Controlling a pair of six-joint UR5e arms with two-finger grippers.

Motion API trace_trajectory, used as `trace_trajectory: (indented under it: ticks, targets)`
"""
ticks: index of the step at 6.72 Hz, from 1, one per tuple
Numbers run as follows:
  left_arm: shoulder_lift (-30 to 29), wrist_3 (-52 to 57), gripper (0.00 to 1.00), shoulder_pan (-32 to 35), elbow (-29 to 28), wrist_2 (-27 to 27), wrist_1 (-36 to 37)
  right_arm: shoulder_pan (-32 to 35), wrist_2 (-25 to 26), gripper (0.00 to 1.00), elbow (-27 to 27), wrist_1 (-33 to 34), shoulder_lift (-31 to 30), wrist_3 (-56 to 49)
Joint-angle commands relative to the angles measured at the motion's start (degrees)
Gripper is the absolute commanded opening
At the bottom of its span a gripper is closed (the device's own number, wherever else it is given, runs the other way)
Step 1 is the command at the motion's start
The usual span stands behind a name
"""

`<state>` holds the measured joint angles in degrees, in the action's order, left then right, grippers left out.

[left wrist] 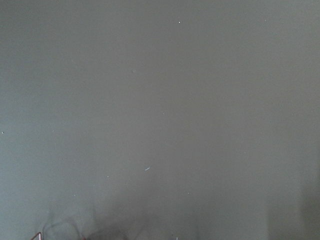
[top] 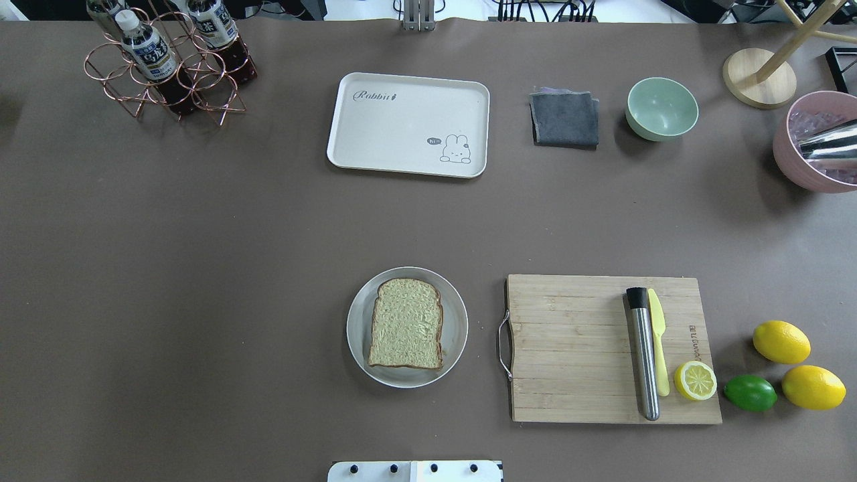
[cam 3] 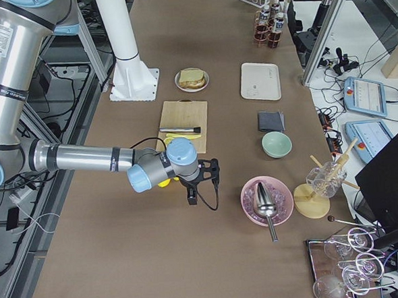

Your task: Make sandwich and place on tray

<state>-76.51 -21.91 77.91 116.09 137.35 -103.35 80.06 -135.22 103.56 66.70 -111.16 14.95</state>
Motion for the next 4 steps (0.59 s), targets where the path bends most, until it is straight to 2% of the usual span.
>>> trace_trajectory:
  ticks: [1, 2, 4]
  targets:
    - [0.3, 3.5, 0.98, 0.2, 0.2, -0.5, -0.3, 9.4, 6.0, 1.0, 0.4, 18.9, 3.5, -20.5]
    - [1.8, 7.9, 0.98, 0.6, 0.2, -0.5, -0.2, 11.2, 6.8, 1.0, 0.3, 22.5, 4.8, -23.1]
    - [2.5, 8.9, 0.98, 1.1, 0.2, -1.0, -0.2, 13.0, 6.8, 1.0, 0.5, 23.6, 5.3, -24.2]
